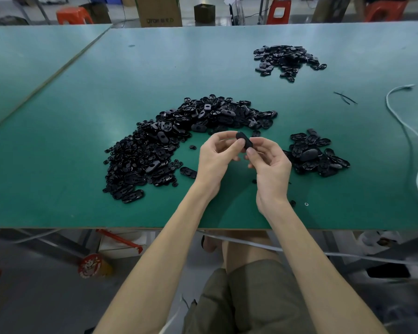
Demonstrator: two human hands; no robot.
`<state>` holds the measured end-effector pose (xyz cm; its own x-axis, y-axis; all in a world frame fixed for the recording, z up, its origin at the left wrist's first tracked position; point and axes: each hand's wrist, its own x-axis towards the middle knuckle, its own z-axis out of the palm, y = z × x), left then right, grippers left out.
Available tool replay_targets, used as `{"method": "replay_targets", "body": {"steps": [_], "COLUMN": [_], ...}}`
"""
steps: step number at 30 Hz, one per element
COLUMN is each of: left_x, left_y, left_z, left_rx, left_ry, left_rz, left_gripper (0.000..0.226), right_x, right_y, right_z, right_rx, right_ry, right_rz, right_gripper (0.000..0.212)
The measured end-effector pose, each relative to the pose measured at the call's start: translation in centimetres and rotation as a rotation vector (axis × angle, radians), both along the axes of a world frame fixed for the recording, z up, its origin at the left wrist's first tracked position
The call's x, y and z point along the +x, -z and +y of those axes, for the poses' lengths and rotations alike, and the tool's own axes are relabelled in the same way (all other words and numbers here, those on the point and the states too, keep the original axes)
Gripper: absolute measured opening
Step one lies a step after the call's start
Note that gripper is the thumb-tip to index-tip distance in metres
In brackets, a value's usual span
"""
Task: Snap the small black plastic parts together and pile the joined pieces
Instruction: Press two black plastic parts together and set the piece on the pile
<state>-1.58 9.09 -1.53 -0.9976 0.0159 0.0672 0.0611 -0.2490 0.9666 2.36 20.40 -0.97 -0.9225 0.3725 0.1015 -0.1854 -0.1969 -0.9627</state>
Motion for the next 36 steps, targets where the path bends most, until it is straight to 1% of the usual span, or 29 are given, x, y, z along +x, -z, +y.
{"method": "replay_targets", "body": {"steps": [3,8,11,14,17,20,30,36], "left_x": [0.14,0.29,0.37,0.35,0.43,0.46,0.61,0.83], "left_y": [-0.09,-0.07,-0.20,-0.23,-0.25,-0.30,-0.39,-0.45], "left_z": [0.03,0.07,0.13,0.16,0.19,0.17,0.31,0.36], "left_rx": [-0.010,0.014,0.074,0.112,0.067,0.029,-0.112,-0.142], "left_ry": [0.053,0.032,0.020,0.020,0.027,0.022,0.012,0.033], "left_rz": [0.026,0.032,0.025,0.015,0.016,0.024,0.042,0.065], "left_gripper": [0.010,0.015,0.015,0.019,0.022,0.022,0.026,0.029], "right_x": [-0.13,-0.34,-0.38,-0.29,-0.29,-0.33,-0.39,-0.34], "right_y": [0.16,0.54,0.65,0.56,0.39,0.34,0.45,0.50], "right_z": [-0.05,-0.22,-0.21,-0.17,-0.15,-0.16,-0.18,-0.18], "right_rx": [0.004,0.047,0.075,0.092,0.049,0.022,0.045,0.041], "right_ry": [-0.001,-0.001,0.015,0.023,0.063,0.092,0.113,0.085], "right_rz": [-0.003,-0.015,-0.030,-0.030,-0.039,-0.054,-0.082,-0.064], "right_gripper": [0.026,0.023,0.019,0.017,0.012,0.011,0.012,0.009]}}
